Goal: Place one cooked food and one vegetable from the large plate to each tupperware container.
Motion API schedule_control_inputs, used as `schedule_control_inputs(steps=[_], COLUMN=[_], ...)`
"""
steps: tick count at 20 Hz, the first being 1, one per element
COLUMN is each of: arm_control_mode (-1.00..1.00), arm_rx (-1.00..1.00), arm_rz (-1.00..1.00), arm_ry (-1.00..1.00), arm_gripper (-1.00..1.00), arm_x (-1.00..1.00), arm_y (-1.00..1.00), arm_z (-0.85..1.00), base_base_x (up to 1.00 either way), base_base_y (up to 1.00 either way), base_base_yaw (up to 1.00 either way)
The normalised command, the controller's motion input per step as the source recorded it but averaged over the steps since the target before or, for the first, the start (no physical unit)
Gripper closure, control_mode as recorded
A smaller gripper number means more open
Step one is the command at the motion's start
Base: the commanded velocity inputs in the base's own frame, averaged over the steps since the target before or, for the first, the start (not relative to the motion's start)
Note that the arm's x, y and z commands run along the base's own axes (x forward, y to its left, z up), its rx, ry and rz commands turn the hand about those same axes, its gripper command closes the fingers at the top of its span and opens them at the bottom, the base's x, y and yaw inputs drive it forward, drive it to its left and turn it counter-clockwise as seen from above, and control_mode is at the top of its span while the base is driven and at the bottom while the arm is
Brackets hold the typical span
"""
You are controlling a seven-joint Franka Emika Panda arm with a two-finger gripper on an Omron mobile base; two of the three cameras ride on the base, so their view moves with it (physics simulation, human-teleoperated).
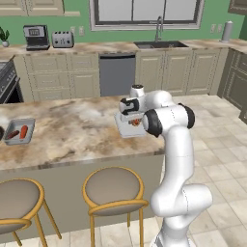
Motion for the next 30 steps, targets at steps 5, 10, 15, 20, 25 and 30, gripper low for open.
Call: schedule_control_inputs(steps=[5,10,15,20,25,30], arm_control_mode=[-1.0,-1.0,-1.0,-1.0,-1.0,-1.0], arm_rx=[0.0,0.0,0.0,-0.06,-0.11,0.0], arm_rz=[0.0,0.0,-0.02,-0.01,-0.02,-0.04], arm_ry=[0.0,0.0,0.0,0.0,0.0,-0.02], arm_gripper=[-1.0,-1.0,-1.0,-1.0,-1.0,-1.0], arm_x=[0.0,0.0,0.0,0.0,-0.13,-0.63], arm_y=[-0.01,-0.22,-0.38,0.0,0.06,0.18], arm_z=[0.0,0.0,0.0,0.44,0.6,0.41], base_base_x=[0.0,0.0,0.0,0.0,0.0,0.0], base_base_y=[0.0,0.0,0.0,0.0,0.0,0.0], base_base_yaw=[0.0,0.0,0.0,0.0,0.0,0.0])
